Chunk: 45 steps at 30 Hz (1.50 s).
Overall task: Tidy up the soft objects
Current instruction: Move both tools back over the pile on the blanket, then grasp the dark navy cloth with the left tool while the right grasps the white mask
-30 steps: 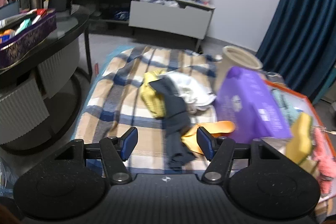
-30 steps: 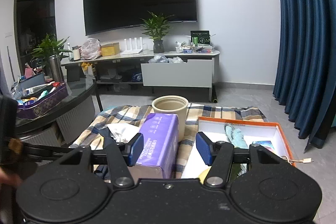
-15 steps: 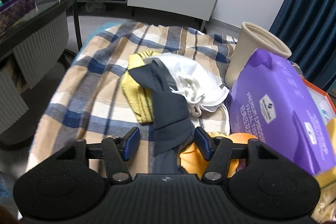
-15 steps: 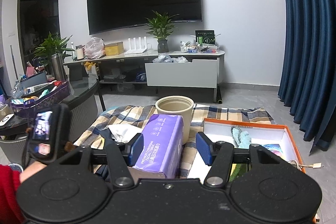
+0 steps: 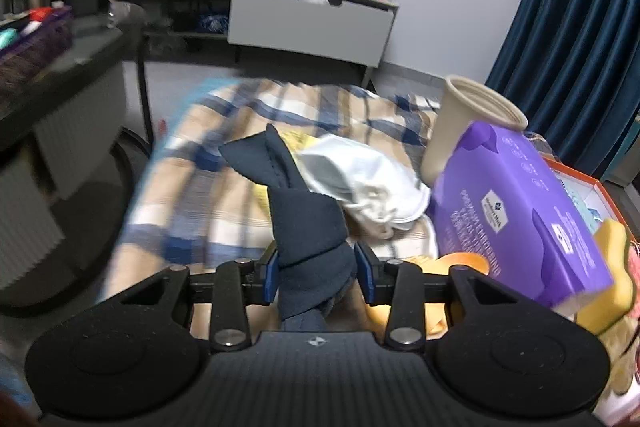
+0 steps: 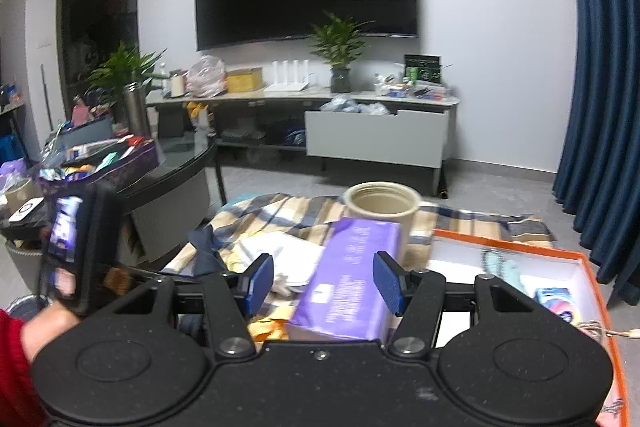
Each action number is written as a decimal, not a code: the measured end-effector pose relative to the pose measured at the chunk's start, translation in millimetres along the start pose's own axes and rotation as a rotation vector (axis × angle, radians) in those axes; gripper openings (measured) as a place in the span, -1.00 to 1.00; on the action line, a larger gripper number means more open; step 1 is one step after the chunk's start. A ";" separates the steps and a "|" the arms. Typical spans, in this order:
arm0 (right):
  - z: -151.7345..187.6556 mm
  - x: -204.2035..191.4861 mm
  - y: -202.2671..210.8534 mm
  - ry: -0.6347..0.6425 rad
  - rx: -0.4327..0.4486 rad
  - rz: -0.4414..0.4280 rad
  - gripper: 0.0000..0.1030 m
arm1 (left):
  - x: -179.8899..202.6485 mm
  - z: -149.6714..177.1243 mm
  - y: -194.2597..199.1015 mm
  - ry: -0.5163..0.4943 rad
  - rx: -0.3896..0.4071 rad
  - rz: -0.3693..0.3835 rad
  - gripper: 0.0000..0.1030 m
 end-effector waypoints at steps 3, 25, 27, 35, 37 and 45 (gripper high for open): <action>0.9 -23.4 -9.8 0.026 -0.019 -0.030 0.31 | -17.9 3.1 21.5 0.025 0.014 -0.013 -0.24; 22.0 -116.2 -171.6 0.169 -0.084 0.293 0.32 | -69.3 -5.4 45.7 0.008 0.036 -0.040 -0.24; 24.5 -112.7 -179.2 0.172 -0.088 0.326 0.32 | -69.6 -6.7 42.3 -0.003 0.033 -0.035 -0.24; 20.7 -116.6 -203.4 0.228 -0.051 0.347 0.40 | -74.8 -5.8 26.7 -0.007 0.006 -0.013 -0.24; 20.3 -115.2 -211.2 0.213 -0.073 0.327 -0.21 | -76.9 -6.4 25.1 -0.006 0.004 -0.014 -0.24; 6.5 -116.7 -184.5 0.180 0.009 0.303 -0.38 | -73.6 -9.6 27.1 -0.010 0.013 -0.014 -0.24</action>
Point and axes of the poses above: each gripper's, at about its wrist camera, not at the fingertips, and y roughly against the way its jaws point, x to its right, z to its underside, the point moved 5 cm from there along -y, roughly the way its jaws point, and after that the axes turned 5 degrees about z, right-handed, at the moved point
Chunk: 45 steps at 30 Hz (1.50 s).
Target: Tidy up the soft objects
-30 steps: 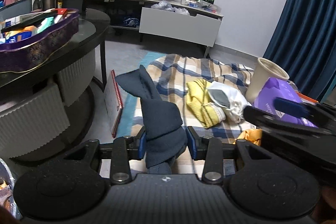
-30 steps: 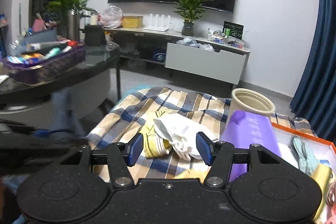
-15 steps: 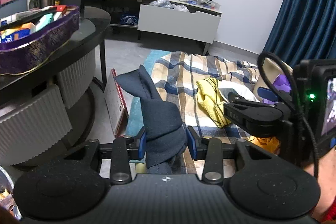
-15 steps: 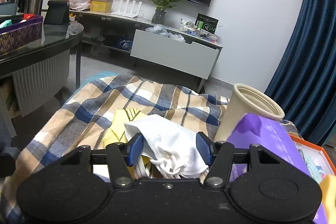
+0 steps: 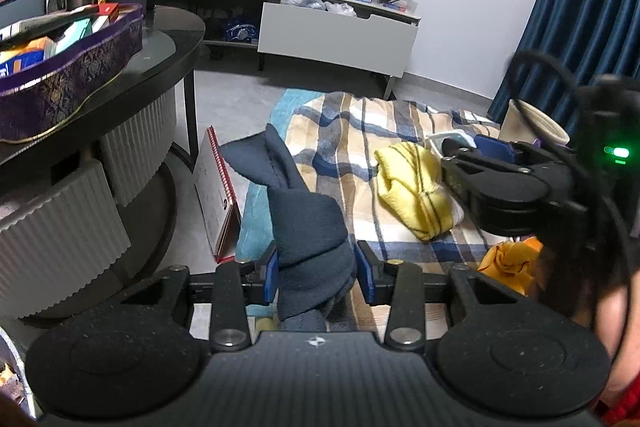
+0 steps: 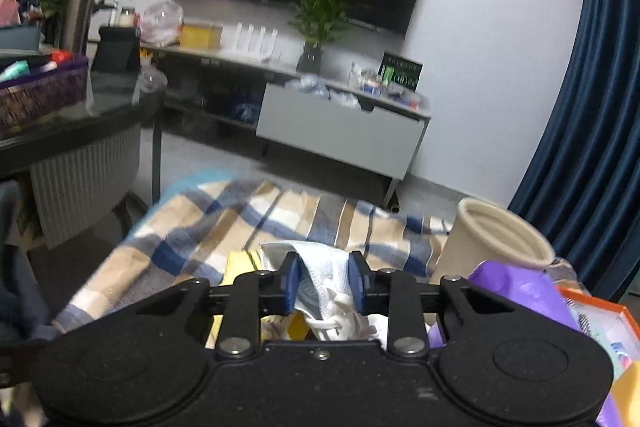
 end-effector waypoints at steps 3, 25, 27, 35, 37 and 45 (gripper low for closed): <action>-7.4 10.2 18.5 -0.027 0.023 -0.023 -0.39 | 5.7 -5.5 5.4 -0.007 0.019 0.004 -0.24; -39.5 127.0 159.2 -0.305 0.147 -0.225 -0.41 | 76.2 -40.3 59.8 -0.083 0.155 0.031 -0.24; -38.5 134.9 166.5 -0.315 0.153 -0.239 -0.41 | 82.2 -39.6 62.4 -0.084 0.157 0.026 -0.24; -36.2 163.0 190.2 -0.320 0.197 -0.265 -0.40 | 111.1 -37.9 71.9 -0.110 0.163 0.027 -0.24; -34.8 170.9 193.8 -0.318 0.201 -0.261 -0.40 | 118.5 -37.6 72.5 -0.116 0.159 0.032 -0.24; -33.3 192.9 204.3 -0.299 0.214 -0.230 -0.40 | 137.8 -39.0 70.8 -0.136 0.149 0.062 -0.24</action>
Point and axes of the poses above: each gripper's, at about its wrist camera, not at the fingertips, and y roughly against the way its jaws point, x to its right, z to its underside, the point moved 5 cm from there along -y, roughly the way its jaws point, and after that the axes turned 5 degrees about z, right-handed, at the moved point
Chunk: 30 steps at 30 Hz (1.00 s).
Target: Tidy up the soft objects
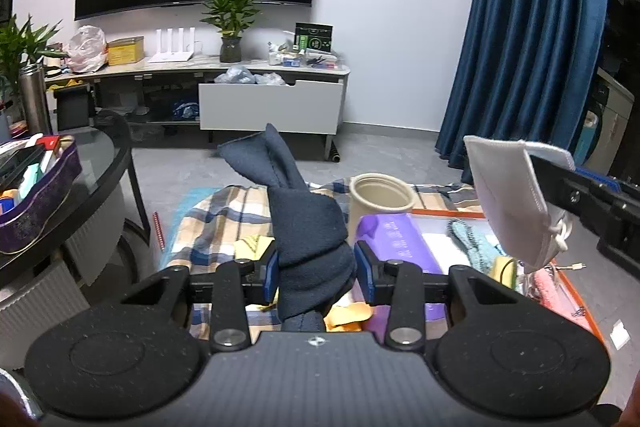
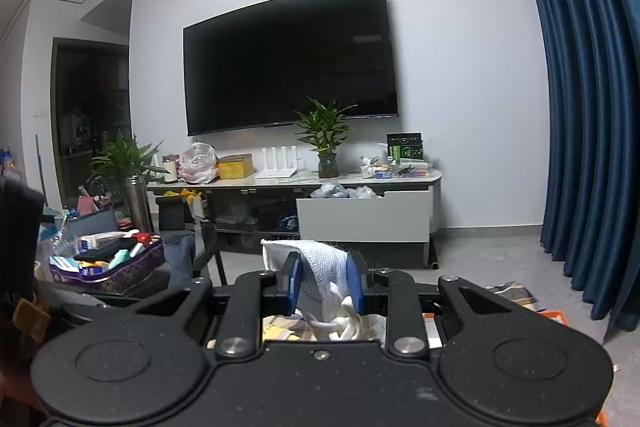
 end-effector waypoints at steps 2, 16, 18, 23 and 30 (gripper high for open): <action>0.1 4.2 0.5 -0.003 -0.005 0.001 -0.40 | 2.8 -0.3 -1.8 0.001 -0.003 0.009 -0.24; -6.1 33.5 5.4 -0.028 0.000 0.054 -0.40 | 27.9 -4.4 -11.1 -0.017 -0.019 0.066 -0.24; -7.0 38.0 6.4 -0.031 0.003 0.066 -0.40 | 32.5 -4.4 -12.1 -0.022 -0.020 0.075 -0.24; -5.5 47.3 9.3 -0.034 0.000 0.087 -0.40 | 43.4 -1.6 -13.5 -0.036 -0.026 0.097 -0.24; -5.7 60.2 15.7 -0.038 0.005 0.101 -0.40 | 59.4 -1.5 -15.3 -0.049 -0.031 0.114 -0.24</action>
Point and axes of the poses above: each gripper's, at about its wrist camera, not at the fingertips, and y roughly against the way its jaws point, x to its right, z to its underside, the point moved 5 cm from there along -y, roughly the way its jaws point, and after that the axes turned 5 degrees about z, right-handed, at the moved point
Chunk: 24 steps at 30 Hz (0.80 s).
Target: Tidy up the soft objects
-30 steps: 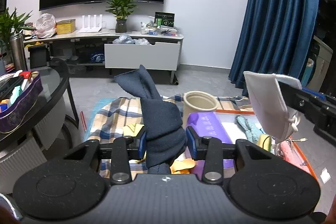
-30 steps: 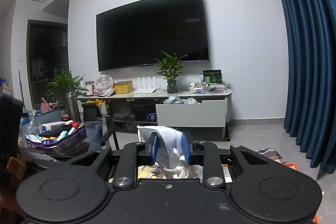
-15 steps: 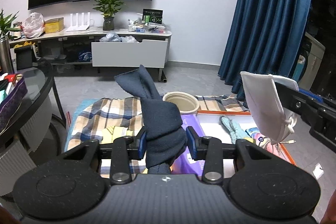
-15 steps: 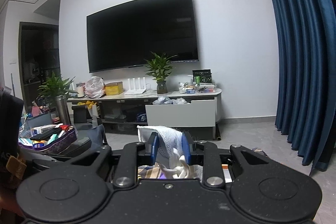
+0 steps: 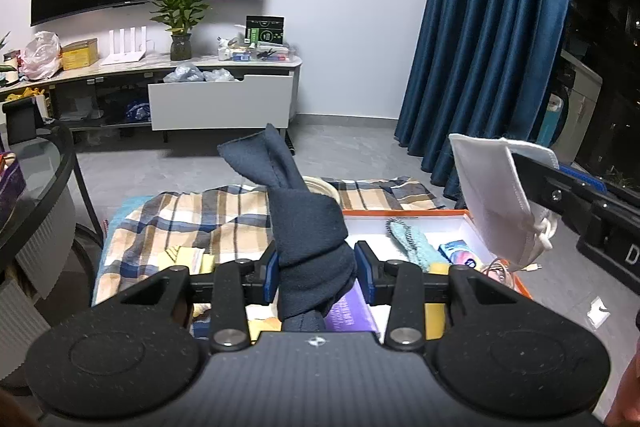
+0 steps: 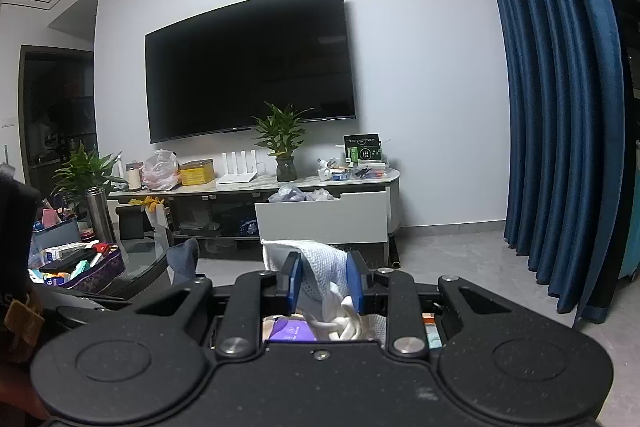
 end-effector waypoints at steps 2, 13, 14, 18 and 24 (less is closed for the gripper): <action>-0.4 3.2 1.8 0.001 0.004 0.006 -0.40 | 3.9 -0.4 -0.4 -0.003 -0.001 0.009 -0.24; -1.9 17.1 8.7 -0.007 0.010 0.044 -0.40 | 16.6 -2.5 -4.3 -0.024 -0.002 0.037 -0.24; -1.9 18.7 9.1 -0.010 0.010 0.047 -0.40 | 17.3 -2.5 -5.0 -0.026 -0.003 0.040 -0.24; -2.4 23.9 9.9 -0.013 0.010 0.062 -0.40 | 19.3 -2.6 -7.1 -0.031 -0.006 0.050 -0.24; -3.4 30.7 5.9 -0.018 0.009 0.086 -0.40 | 23.1 -4.5 -12.9 -0.040 -0.009 0.066 -0.24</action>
Point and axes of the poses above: each gripper's, at about its wrist camera, not at the fingertips, and y roughly against the way its jaws point, x to its right, z to its underside, the point moved 5 cm from there along -y, roughly the way its jaws point, and after that the axes turned 5 degrees about z, right-handed, at the moved point
